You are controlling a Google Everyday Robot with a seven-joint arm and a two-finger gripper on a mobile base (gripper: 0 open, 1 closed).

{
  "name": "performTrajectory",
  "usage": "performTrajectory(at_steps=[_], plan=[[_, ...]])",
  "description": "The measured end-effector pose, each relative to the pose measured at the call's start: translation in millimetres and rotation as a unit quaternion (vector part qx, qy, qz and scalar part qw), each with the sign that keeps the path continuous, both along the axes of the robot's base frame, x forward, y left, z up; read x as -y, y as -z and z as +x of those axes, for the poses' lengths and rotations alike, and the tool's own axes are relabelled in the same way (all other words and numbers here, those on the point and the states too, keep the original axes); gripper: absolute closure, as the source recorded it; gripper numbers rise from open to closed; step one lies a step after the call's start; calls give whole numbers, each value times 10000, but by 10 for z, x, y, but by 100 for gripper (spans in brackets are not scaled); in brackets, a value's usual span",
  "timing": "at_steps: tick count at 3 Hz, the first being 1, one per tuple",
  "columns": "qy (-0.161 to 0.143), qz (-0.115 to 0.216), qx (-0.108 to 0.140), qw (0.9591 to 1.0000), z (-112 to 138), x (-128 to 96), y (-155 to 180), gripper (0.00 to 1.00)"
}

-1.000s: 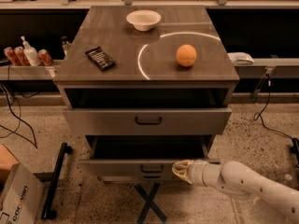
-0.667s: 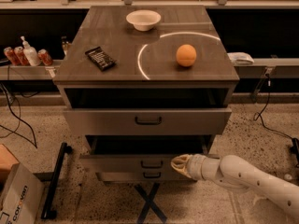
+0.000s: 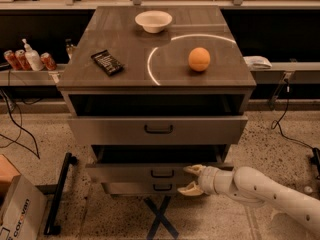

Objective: Close middle drawer

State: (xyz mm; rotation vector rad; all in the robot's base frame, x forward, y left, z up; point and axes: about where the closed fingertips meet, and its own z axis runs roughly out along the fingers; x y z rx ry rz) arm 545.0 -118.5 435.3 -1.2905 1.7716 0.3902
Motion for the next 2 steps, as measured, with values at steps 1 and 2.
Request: performTrajectory(at_steps=[1,2], plan=[[-8,4,-3,10000,-1,-11,2,0],[-8,4,-3,10000,-1,-11,2,0]])
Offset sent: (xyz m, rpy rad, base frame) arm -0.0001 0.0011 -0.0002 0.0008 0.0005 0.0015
